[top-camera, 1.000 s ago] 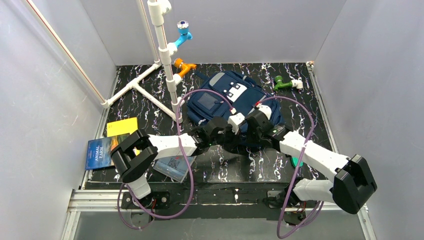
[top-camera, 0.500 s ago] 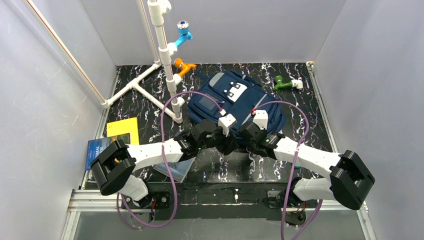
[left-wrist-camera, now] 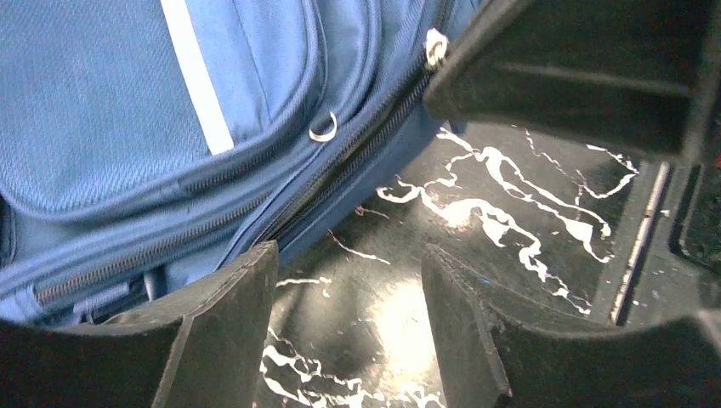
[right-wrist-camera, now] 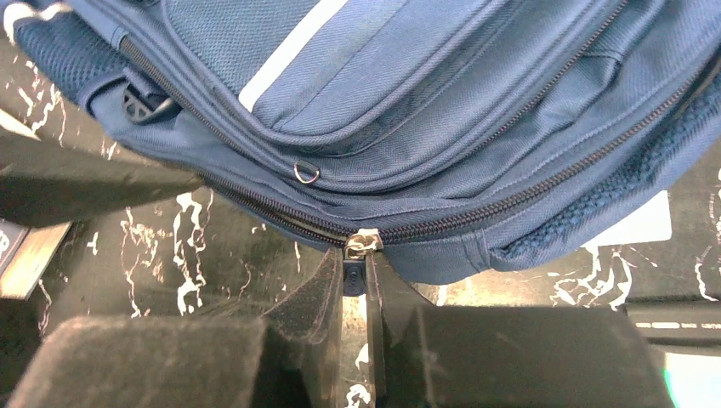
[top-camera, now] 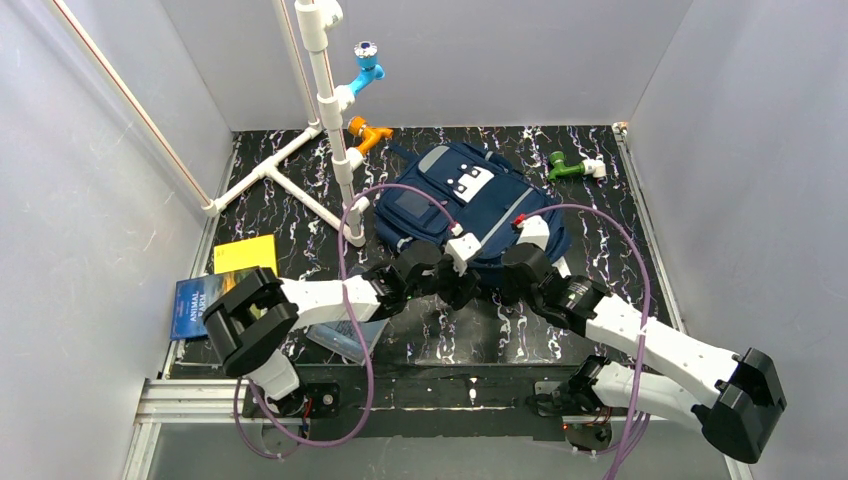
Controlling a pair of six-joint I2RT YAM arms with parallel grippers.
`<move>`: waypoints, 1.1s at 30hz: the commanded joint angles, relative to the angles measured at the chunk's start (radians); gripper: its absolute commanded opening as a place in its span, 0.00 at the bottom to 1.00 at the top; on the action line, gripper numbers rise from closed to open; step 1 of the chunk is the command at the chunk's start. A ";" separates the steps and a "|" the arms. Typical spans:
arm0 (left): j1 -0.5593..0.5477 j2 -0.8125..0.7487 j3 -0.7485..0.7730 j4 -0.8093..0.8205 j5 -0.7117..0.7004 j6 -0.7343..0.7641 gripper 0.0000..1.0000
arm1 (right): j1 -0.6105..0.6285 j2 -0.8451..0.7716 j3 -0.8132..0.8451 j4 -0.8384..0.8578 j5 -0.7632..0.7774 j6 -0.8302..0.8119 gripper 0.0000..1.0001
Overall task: Pack the student bag
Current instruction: Unzip the student bag at the center of the board.
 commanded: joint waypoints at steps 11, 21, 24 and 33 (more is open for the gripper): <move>-0.004 0.153 0.136 0.045 -0.076 0.080 0.48 | 0.006 0.010 0.104 -0.029 -0.216 -0.078 0.01; 0.087 0.048 0.077 -0.014 -0.132 0.068 0.00 | 0.006 0.000 0.093 -0.076 -0.075 -0.168 0.01; 0.148 -0.037 0.004 -0.029 -0.118 0.074 0.00 | 0.006 -0.012 0.104 -0.127 0.072 -0.138 0.01; 0.236 -0.258 -0.107 -0.131 -0.105 0.129 0.00 | 0.006 -0.032 0.124 -0.187 0.207 -0.108 0.01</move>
